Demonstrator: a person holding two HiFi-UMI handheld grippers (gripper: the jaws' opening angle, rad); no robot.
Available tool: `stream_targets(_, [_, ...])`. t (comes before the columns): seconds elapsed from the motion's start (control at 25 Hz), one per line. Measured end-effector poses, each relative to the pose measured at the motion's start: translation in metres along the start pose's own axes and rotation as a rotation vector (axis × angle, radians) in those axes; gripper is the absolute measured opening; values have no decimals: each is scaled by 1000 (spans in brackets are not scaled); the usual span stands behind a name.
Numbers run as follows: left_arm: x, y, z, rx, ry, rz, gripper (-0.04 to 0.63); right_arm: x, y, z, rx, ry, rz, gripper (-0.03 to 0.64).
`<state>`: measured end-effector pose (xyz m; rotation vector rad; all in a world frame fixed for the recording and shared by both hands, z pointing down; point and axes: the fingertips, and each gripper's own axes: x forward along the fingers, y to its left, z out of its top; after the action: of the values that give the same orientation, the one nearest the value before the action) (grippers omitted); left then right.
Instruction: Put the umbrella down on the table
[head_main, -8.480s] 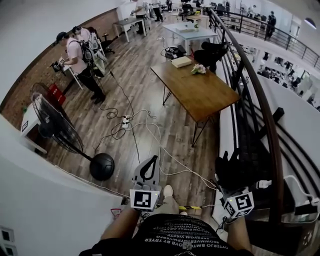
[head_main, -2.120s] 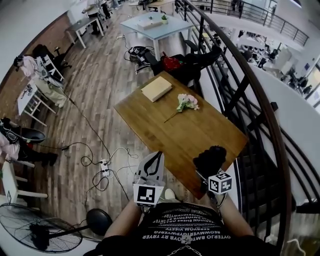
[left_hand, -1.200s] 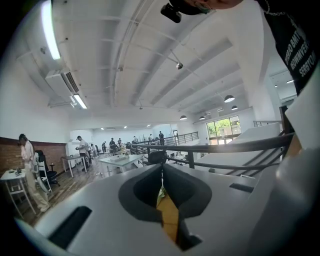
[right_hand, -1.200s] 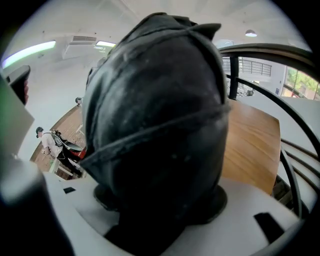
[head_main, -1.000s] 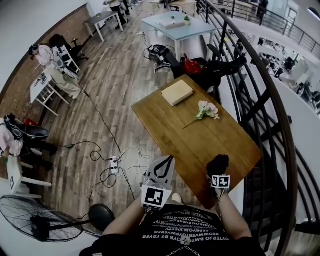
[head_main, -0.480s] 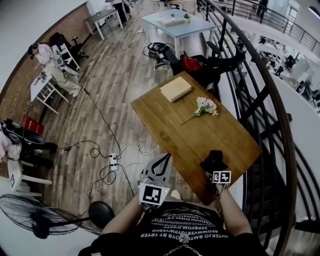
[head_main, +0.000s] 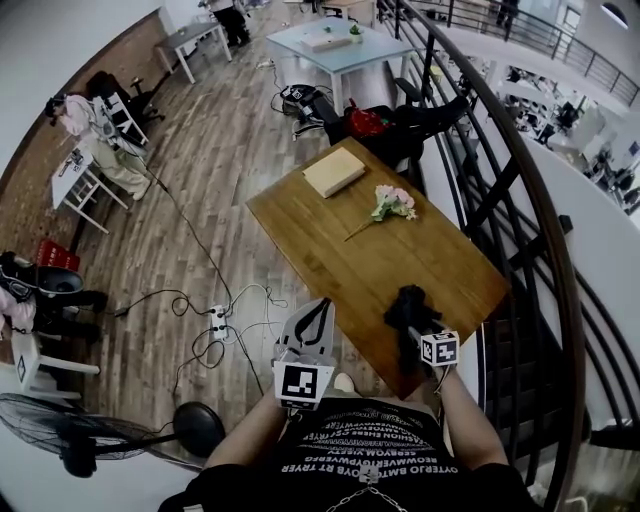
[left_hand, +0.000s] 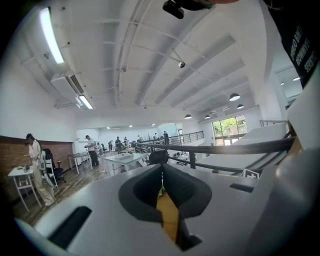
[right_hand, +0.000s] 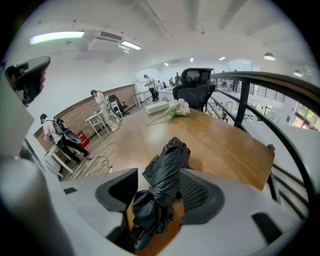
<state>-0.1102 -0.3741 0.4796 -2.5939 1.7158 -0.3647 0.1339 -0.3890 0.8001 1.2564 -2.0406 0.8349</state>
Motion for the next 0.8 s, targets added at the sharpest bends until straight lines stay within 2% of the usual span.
stream_targets(0.12, [-6, -2, 3, -52, -11, 34, 29, -26, 7, 12, -58, -78, -2, 189])
stream_targets(0.16, [-8, -3, 5, -78, -19, 42, 29, -35, 7, 16, -70, -102, -7, 132])
stream_targets(0.24, [-11, -9, 12, -132, -46, 36, 29, -53, 6, 23, -81, -146, -23, 45])
stream_targets(0.28, [-13, -13, 15, -154, -63, 25, 29, -61, 4, 27, -79, -169, -28, 25])
stream_targets(0.4, [-15, -25, 23, -192, -96, 5, 29, -87, 1, 41, -84, -240, -32, 17])
stream_targets(0.48, [-15, -30, 25, -188, -96, 18, 29, -107, 2, 53, -110, -285, -35, 17])
stream_targets(0.64, [-16, -37, 27, -87, -99, 104, 29, -153, 7, 79, -140, -379, -34, 15])
stream_targets(0.8, [-20, -56, 44, -57, -173, 89, 29, -201, 9, 105, -174, -470, -46, 15])
